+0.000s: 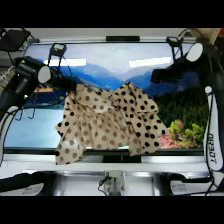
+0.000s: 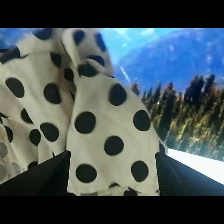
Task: Fold the shirts.
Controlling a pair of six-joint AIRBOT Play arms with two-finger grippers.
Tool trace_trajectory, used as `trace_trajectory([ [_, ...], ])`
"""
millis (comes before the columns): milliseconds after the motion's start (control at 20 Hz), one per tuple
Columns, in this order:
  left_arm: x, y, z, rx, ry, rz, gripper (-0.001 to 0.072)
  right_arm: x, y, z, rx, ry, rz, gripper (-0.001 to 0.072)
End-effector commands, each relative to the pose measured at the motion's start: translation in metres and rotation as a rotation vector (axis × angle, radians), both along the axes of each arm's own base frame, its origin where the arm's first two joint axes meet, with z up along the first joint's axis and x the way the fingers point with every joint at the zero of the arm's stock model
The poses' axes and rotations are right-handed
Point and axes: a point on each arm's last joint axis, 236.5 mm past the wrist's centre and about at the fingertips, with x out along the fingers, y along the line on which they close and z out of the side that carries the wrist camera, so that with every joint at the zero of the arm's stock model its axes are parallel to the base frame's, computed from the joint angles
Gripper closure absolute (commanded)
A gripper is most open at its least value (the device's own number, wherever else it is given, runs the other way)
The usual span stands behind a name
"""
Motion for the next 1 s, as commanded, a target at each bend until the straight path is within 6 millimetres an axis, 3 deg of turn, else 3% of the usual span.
trace_trajectory([
  [0, 0.001, -0.001, -0.005, -0.005, 0.010, 0.000, 0.0660, -0.026, 0.041, 0.002, 0.001, 0.063, 0.091, 0.0078],
  [200, 0.002, 0.000, -0.005, -0.005, 0.010, 0.002, 0.0660, -0.040, 0.141, -0.053, -0.038, -0.009, 0.266, 0.0078],
  [350, 0.001, 0.000, -0.005, -0.007, 0.011, 0.002, 0.0660, -0.034, 0.174, -0.099, -0.001, 0.022, 0.216, 0.0078],
  [500, 0.001, -0.001, -0.005, -0.008, 0.012, 0.002, 0.0660, -0.024, 0.192, -0.127, 0.067, 0.040, 0.186, 0.0078],
  [850, 0.001, -0.001, -0.005, -0.009, 0.011, 0.001, 0.0660, 0.004, 0.195, -0.148, 0.118, 0.006, 0.032, 0.0088],
  [900, 0.001, -0.001, -0.005, -0.009, 0.011, 0.001, 0.0660, 0.004, 0.193, -0.156, 0.123, 0.034, -0.020, 0.0181],
  [950, 0.001, -0.001, -0.005, -0.009, 0.011, 0.001, 0.0660, 0.004, 0.192, -0.163, 0.127, 0.054, -0.056, 0.0349],
])
